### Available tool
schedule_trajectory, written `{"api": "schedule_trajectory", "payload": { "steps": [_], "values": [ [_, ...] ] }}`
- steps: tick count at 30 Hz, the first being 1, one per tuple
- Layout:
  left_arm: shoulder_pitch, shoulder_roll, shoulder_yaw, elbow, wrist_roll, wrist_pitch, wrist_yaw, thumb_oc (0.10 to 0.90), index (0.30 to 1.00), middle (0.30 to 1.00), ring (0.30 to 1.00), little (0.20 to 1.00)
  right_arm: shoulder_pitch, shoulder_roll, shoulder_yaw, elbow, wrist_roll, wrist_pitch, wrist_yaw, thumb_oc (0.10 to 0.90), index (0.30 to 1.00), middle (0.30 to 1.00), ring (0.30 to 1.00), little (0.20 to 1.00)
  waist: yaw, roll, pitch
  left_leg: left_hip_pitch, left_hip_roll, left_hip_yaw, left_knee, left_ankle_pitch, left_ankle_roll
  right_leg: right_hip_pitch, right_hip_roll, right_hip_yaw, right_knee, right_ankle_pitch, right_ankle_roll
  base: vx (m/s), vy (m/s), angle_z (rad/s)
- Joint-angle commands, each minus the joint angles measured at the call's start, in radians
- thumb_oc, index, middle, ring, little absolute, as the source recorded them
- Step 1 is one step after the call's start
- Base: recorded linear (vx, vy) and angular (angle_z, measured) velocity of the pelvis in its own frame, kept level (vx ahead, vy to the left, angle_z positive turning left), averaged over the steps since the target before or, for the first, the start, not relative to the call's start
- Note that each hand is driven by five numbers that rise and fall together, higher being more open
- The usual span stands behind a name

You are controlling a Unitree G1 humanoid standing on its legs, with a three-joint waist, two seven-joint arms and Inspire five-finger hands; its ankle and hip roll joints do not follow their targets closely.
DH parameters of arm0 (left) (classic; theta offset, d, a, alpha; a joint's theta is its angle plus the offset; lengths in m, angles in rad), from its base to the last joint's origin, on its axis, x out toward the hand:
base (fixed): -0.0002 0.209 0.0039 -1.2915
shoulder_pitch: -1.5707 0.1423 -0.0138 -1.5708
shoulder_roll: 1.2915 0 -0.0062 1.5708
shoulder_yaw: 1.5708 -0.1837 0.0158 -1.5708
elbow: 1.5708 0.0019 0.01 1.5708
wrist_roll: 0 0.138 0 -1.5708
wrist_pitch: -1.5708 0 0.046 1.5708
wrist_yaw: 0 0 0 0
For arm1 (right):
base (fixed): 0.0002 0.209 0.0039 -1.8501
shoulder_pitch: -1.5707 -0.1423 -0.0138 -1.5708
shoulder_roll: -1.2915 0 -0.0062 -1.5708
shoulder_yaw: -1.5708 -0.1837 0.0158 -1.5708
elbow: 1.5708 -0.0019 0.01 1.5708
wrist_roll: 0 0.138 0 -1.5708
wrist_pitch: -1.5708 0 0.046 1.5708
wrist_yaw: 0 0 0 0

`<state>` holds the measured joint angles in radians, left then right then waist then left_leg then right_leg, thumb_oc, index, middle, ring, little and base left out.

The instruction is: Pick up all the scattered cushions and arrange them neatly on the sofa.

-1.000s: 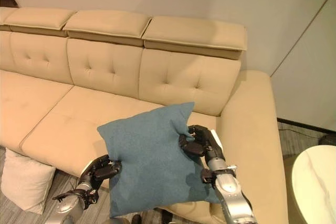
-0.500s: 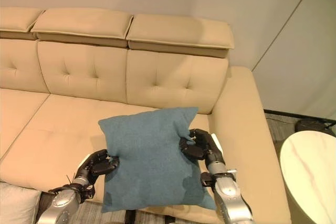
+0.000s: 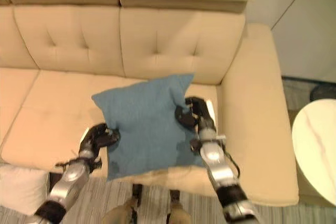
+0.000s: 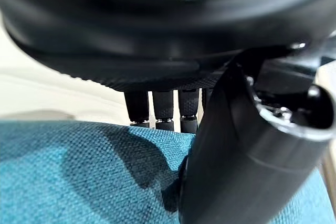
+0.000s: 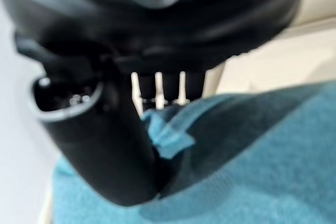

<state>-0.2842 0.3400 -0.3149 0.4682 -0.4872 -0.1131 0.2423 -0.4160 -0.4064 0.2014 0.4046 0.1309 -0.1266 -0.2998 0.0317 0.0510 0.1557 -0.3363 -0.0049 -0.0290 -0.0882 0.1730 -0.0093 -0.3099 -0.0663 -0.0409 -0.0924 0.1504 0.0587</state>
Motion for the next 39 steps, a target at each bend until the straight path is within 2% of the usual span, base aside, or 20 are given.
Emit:
{"api": "schedule_trajectory", "payload": {
  "steps": [1,3,4,5,10,11,12,13,20,27,28,34,35,36,39],
  "values": [
    [-0.341,-0.008,-0.066,-0.09,0.081,-0.244,0.037,0.4,0.3,0.3,0.3,0.3,-0.215,0.043,0.111,-0.078,-0.064,-0.162,-0.057,0.4,0.3,0.3,0.3,0.3,0.021,-0.032,-0.058,-0.001,-0.013,-0.01,0.009,-0.116,-0.024,-0.01,-0.016,-0.004,0.005,-0.054,0.061,-0.03,-0.019,-0.22],
    [-0.557,0.024,-0.108,0.01,0.124,-0.257,0.135,0.4,0.3,0.3,0.3,0.3,-0.413,0.012,0.141,0.01,-0.091,-0.163,-0.139,0.4,0.3,0.3,0.3,0.3,0.014,-0.04,-0.051,-0.072,-0.021,-0.018,0.013,-0.091,-0.035,-0.08,-0.02,-0.003,0.005,-0.04,0.059,-0.04,-0.034,-0.07],
    [-0.709,0.058,-0.146,0.08,0.185,-0.253,0.197,0.4,0.3,0.3,0.3,0.3,-0.537,-0.013,0.168,0.07,-0.127,-0.162,-0.207,0.4,0.3,0.3,0.3,0.3,0.011,-0.039,-0.043,-0.101,-0.022,-0.027,0.012,-0.083,-0.041,-0.11,-0.017,-0.004,0.005,-0.038,0.06,-0.05,-0.05,0.09],
    [-0.829,0.052,-0.168,0.114,0.207,-0.261,0.252,0.4,0.3,0.3,0.3,0.3,-0.64,-0.033,0.189,0.112,-0.187,-0.155,-0.292,0.4,0.3,0.3,0.3,0.3,0.011,-0.038,-0.036,-0.13,-0.021,-0.032,0.01,-0.072,-0.048,-0.141,-0.014,-0.005,0.005,-0.035,0.064,-0.05,-0.051,0.12],
    [-0.946,0.05,-0.184,0.137,0.264,-0.259,0.334,0.4,0.3,0.3,0.3,0.3,-0.752,-0.061,0.228,0.164,-0.284,-0.125,-0.393,0.4,0.3,0.3,0.3,0.3,0.012,-0.035,-0.031,-0.169,-0.023,-0.041,0.003,-0.051,-0.054,-0.186,-0.012,-0.005,0.005,-0.028,0.065,-0.03,-0.016,0.06],
    [-0.99,0.037,-0.195,0.16,0.277,-0.255,0.361,0.8,0.9,0.9,0.9,0.9,-0.788,-0.065,0.242,0.205,-0.299,-0.11,-0.424,0.4,0.3,0.3,0.3,0.3,0.013,-0.032,-0.031,-0.181,-0.022,-0.046,0.001,-0.053,-0.058,-0.197,-0.01,-0.009,0.005,-0.031,0.066,0.0,0.0,0.0],
    [-0.992,0.038,-0.194,0.161,0.277,-0.255,0.362,0.8,0.9,0.9,0.9,0.9,-0.791,-0.066,0.243,0.206,-0.299,-0.111,-0.424,0.519,0.479,0.479,0.479,0.479,0.012,-0.032,-0.03,-0.185,-0.023,-0.046,0.001,-0.046,-0.058,-0.202,-0.011,-0.009,0.005,-0.026,0.066,-0.02,-0.033,0.06],
    [-1.02,0.044,-0.202,0.18,0.274,-0.25,0.365,0.8,0.9,0.9,0.9,0.9,-0.819,-0.077,0.265,0.24,-0.29,-0.1,-0.422,0.8,0.9,0.9,0.9,0.9,0.014,-0.031,-0.031,-0.195,-0.025,-0.051,0.001,-0.047,-0.06,-0.212,-0.008,-0.012,0.005,-0.028,0.067,-0.04,-0.018,0.06],
    [-0.97,0.084,-0.184,0.143,0.277,-0.24,0.338,0.8,0.9,0.9,0.9,0.9,-0.768,-0.095,0.274,0.237,-0.277,-0.085,-0.374,0.8,0.9,0.9,0.9,0.9,0.014,-0.028,-0.032,-0.218,-0.028,-0.06,0.001,-0.037,-0.063,-0.236,-0.007,-0.022,0.005,-0.024,0.065,-0.01,-0.018,-0.08],
    [-0.781,0.117,-0.099,0.117,0.28,-0.214,0.311,0.8,0.9,0.9,0.9,0.9,-0.588,-0.088,0.198,0.189,-0.276,-0.09,-0.343,0.8,0.9,0.9,0.9,0.9,0.009,-0.033,-0.048,-0.214,-0.027,-0.063,0.001,-0.043,-0.066,-0.231,-0.007,-0.031,0.005,-0.034,0.061,-0.02,-0.023,-0.02],
    [-0.714,0.129,-0.072,0.103,0.287,-0.205,0.289,0.8,0.9,0.9,0.9,0.9,-0.527,-0.087,0.173,0.162,-0.271,-0.094,-0.321,0.8,0.9,0.9,0.9,0.9,0.01,-0.034,-0.051,-0.208,-0.027,-0.061,0.001,-0.043,-0.067,-0.225,-0.007,-0.032,0.005,-0.034,0.061,0.0,0.0,0.0],
    [-0.531,0.129,-0.004,0.06,0.299,-0.195,0.232,0.8,0.9,0.9,0.9,0.9,-0.363,-0.089,0.105,0.087,-0.272,-0.099,-0.253,0.8,0.9,0.9,0.9,0.9,0.01,-0.037,-0.069,-0.19,-0.025,-0.058,0.001,-0.042,-0.067,-0.205,-0.011,-0.039,0.005,-0.036,0.058,-0.01,-0.007,0.21],
    [-0.402,0.126,0.047,0.02,0.297,-0.193,0.197,0.8,0.9,0.9,0.9,0.9,-0.254,-0.083,0.056,0.038,-0.263,-0.105,-0.213,0.8,0.9,0.9,0.9,0.9,0.012,-0.039,-0.08,-0.167,-0.022,-0.056,0.001,-0.048,-0.066,-0.181,-0.012,-0.045,0.005,-0.042,0.056,-0.01,-0.02,0.05],
    [-0.397,0.126,0.048,0.017,0.297,-0.192,0.197,0.8,0.9,0.9,0.9,0.9,-0.248,-0.082,0.055,0.034,-0.263,-0.104,-0.212,0.8,0.9,0.9,0.9,0.9,0.011,-0.039,-0.082,-0.166,-0.022,-0.057,0.001,-0.048,-0.066,-0.18,-0.012,-0.045,0.005,-0.043,0.056,0.02,-0.031,0.07],
    [-0.249,0.123,0.098,-0.012,0.3,-0.188,0.15,0.8,0.9,0.9,0.9,0.9,-0.112,-0.069,-0.005,-0.022,-0.249,-0.12,-0.173,0.8,0.9,0.9,0.9,0.9,0.014,-0.042,-0.093,-0.128,-0.018,-0.054,0.001,-0.057,-0.066,-0.136,-0.012,-0.052,0.005,-0.052,0.054,0.03,-0.035,-0.05]
  ]
}}
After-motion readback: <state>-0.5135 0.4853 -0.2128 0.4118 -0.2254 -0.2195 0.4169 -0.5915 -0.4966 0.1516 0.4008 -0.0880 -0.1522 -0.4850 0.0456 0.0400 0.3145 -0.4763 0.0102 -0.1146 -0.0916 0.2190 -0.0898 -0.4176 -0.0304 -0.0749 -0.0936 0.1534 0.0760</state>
